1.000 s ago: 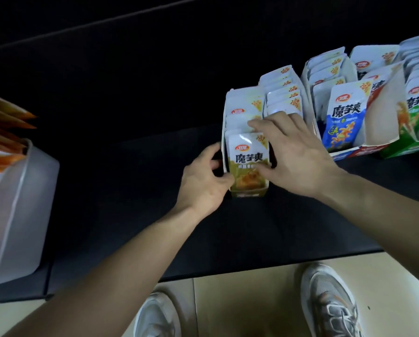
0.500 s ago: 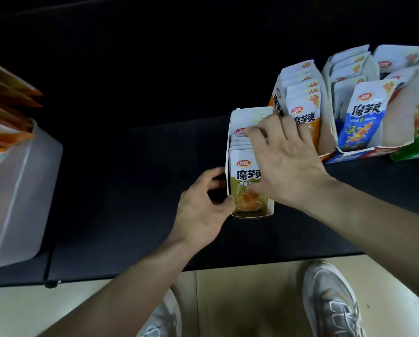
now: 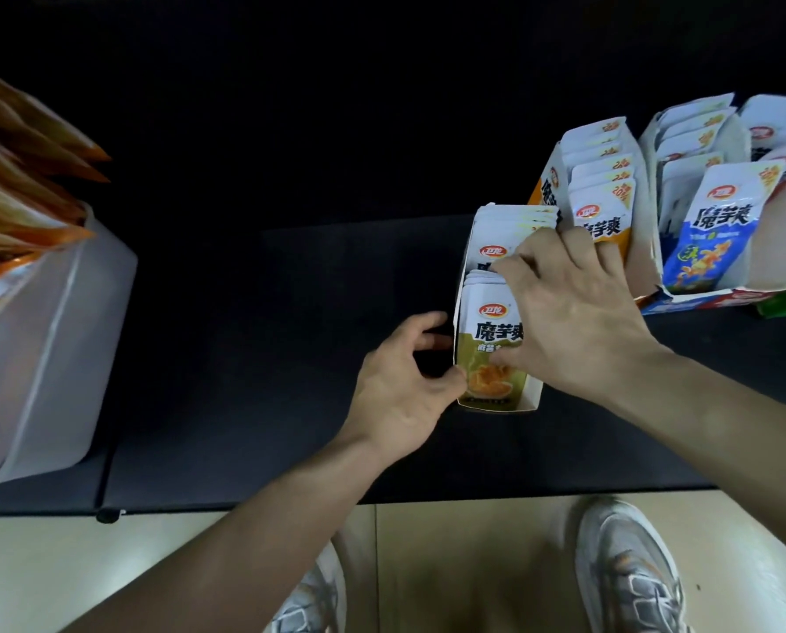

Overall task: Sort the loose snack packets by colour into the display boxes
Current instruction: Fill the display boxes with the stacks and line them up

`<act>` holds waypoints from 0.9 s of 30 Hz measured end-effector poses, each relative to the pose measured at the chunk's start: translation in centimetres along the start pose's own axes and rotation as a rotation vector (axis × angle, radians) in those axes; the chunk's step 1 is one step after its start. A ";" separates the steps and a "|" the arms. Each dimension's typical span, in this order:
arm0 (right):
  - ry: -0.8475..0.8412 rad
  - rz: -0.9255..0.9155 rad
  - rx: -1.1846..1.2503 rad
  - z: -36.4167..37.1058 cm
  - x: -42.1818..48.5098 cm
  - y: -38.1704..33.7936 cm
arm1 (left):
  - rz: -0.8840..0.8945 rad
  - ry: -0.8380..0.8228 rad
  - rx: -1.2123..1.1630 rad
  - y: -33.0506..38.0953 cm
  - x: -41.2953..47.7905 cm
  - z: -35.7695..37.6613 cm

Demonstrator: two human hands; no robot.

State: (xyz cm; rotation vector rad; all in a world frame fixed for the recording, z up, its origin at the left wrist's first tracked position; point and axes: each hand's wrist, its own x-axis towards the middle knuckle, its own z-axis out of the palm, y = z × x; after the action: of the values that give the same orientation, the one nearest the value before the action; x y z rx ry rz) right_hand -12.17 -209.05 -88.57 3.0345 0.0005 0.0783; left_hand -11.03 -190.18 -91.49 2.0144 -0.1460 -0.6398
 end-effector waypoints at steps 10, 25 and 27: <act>0.034 -0.020 -0.022 -0.5 -0.8 0.2 | 0.002 -0.022 -0.064 -0.3 0.4 0.0; 0.118 -0.215 0.048 0.1 -1.4 0.7 | 0.024 -0.061 -0.076 0.1 0.7 -0.2; 0.112 -0.229 0.067 0.3 -1.4 0.8 | 0.025 -0.069 -0.082 0.1 0.7 -0.3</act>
State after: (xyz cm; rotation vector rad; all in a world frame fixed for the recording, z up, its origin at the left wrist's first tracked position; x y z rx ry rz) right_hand -13.57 -209.91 -88.87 3.0668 0.3653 0.2337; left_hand -10.25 -190.28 -91.57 1.9102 -0.1829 -0.6891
